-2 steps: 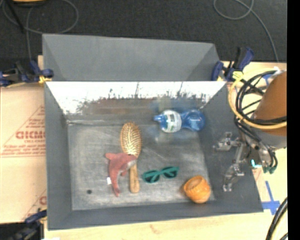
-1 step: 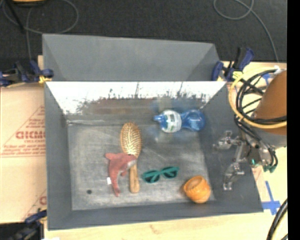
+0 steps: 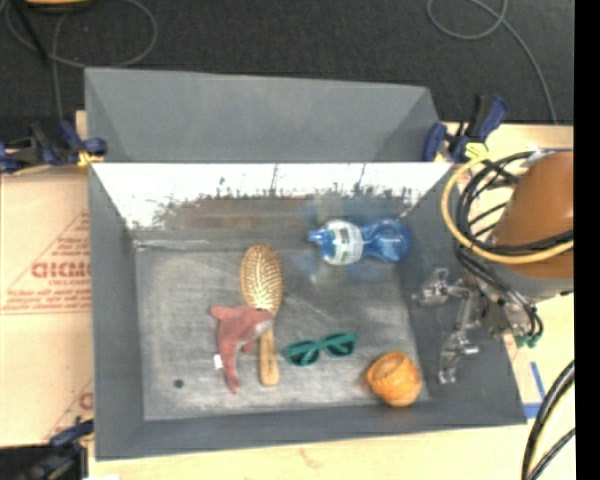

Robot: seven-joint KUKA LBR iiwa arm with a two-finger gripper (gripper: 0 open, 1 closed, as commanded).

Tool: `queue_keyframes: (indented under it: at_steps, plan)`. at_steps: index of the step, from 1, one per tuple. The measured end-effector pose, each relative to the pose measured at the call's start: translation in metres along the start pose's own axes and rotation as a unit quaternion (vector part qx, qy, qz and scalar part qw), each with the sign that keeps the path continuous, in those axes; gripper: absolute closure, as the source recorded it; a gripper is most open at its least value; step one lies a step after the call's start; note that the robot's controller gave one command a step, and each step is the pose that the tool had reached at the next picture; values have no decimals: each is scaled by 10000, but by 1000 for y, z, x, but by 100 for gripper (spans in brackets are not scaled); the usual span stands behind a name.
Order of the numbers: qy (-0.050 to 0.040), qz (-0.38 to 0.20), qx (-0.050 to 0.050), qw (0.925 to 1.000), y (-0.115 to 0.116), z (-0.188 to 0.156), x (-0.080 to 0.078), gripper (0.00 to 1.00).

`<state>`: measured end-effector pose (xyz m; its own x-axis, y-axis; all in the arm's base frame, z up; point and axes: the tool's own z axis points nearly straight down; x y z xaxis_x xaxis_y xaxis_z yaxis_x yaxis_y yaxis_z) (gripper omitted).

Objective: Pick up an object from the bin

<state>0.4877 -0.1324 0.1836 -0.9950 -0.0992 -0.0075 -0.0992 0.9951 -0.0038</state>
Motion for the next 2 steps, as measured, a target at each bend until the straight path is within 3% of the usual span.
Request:
queue_keyframes:
  at_steps: [1,2]
  plan:
    - [-6,-201,1,9998,-1,57,-14,0]
    - [36,-839,-15,9965,10,95,-8,0]
